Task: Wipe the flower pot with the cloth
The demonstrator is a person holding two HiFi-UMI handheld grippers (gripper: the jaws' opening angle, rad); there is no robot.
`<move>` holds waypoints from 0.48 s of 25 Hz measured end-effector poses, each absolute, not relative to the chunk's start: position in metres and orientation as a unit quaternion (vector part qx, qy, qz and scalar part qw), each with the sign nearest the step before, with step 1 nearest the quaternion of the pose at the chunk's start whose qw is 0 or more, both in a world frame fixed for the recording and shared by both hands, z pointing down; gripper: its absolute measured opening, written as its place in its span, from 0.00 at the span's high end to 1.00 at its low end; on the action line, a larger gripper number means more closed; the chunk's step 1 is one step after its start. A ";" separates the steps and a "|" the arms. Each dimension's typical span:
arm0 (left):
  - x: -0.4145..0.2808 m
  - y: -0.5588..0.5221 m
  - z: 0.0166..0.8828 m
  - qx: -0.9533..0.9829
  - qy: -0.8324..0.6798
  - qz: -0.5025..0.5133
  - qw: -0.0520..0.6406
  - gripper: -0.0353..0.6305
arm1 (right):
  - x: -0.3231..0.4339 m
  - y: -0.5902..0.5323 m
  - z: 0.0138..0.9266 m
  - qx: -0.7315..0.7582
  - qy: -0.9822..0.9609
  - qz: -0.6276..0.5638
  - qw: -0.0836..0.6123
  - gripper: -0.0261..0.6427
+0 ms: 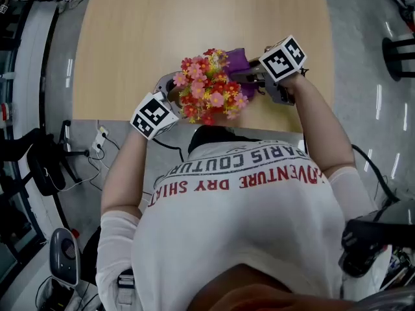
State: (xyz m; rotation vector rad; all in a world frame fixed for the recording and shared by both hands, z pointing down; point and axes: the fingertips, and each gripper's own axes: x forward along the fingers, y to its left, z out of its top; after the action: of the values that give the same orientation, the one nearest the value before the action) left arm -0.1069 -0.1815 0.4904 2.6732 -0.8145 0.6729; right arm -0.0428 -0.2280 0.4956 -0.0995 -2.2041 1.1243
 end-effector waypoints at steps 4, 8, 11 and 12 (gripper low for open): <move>-0.107 -0.181 0.489 0.922 -0.282 0.230 0.133 0.32 | -0.044 -0.234 0.519 -0.011 -0.834 0.406 0.373 0.88; -0.104 -0.181 0.488 0.922 -0.283 0.229 0.132 0.32 | -0.041 -0.236 0.524 -0.007 -0.831 0.397 0.390 0.88; -0.101 -0.182 0.489 0.923 -0.289 0.228 0.113 0.32 | -0.036 -0.240 0.523 0.013 -0.838 0.393 0.378 0.88; -0.103 -0.182 0.488 0.922 -0.297 0.228 0.101 0.32 | -0.035 -0.242 0.521 0.024 -0.843 0.391 0.369 0.88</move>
State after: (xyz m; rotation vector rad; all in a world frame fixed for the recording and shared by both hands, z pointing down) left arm -0.1033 -0.1817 0.4880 2.7231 -0.8769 0.6735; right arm -0.0354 -0.2419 0.5213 0.0609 -2.1636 1.0024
